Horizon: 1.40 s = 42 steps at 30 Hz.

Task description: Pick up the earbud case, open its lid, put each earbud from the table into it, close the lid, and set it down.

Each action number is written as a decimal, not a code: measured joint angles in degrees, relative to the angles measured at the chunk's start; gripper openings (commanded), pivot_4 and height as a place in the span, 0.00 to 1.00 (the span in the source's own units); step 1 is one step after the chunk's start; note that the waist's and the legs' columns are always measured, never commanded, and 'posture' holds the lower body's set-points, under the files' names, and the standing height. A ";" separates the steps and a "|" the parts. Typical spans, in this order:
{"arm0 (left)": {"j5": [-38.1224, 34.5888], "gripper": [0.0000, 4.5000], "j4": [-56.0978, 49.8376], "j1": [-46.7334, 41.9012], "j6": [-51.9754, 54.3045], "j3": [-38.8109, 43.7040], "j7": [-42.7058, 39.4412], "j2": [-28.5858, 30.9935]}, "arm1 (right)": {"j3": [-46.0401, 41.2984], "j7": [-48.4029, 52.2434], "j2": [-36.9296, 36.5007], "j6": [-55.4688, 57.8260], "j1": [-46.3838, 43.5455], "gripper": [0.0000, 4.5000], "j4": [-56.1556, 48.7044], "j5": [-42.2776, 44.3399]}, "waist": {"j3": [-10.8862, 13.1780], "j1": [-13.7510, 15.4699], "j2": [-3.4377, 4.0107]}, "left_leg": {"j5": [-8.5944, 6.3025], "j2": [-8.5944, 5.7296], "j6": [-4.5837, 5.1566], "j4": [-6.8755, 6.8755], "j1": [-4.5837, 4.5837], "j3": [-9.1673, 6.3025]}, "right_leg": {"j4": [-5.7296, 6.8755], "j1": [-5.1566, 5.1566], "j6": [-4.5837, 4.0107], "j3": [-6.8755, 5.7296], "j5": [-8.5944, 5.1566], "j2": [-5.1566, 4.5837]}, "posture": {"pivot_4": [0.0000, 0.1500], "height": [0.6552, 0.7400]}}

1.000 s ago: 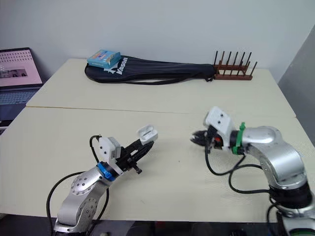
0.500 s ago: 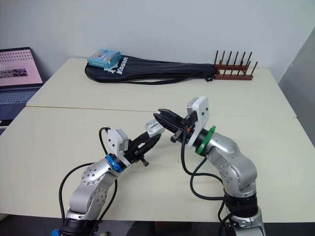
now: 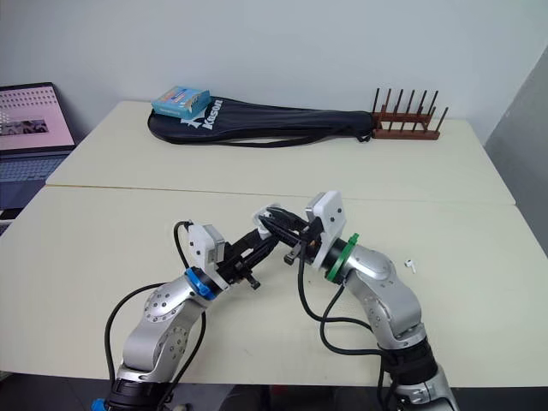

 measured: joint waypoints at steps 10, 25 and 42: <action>0.20 0.18 -0.01 0.52 0.02 -0.36 0.65 -0.03 | 2.80 -0.69 0.54 -5.00 0.60 0.09 3.22 -3.32 | 0.00 0.01 0.01 | 0.00 0.00 0.00 0.00 -0.01 -0.03 | -0.01 0.00 0.00 0.00 0.00 0.00 | 1.00 0.63; 0.33 0.18 0.00 1.49 0.23 -0.51 1.74 0.17 | 4.60 -2.45 0.73 -8.68 3.28 0.63 3.59 -6.01 | 0.02 0.01 0.02 | 0.00 0.00 0.00 -0.01 -0.01 -0.07 | -0.01 0.00 0.00 -0.01 0.00 0.00 | 1.00 0.63; 0.62 0.18 0.12 1.91 -0.82 -0.06 1.37 0.33 | -19.58 7.71 -28.11 -4.08 22.69 0.71 -13.87 0.94 | 0.03 0.24 0.05 | 0.00 -0.06 0.00 -0.12 -0.08 0.06 | -0.44 0.16 0.00 -0.05 0.00 -0.02 | 1.00 0.63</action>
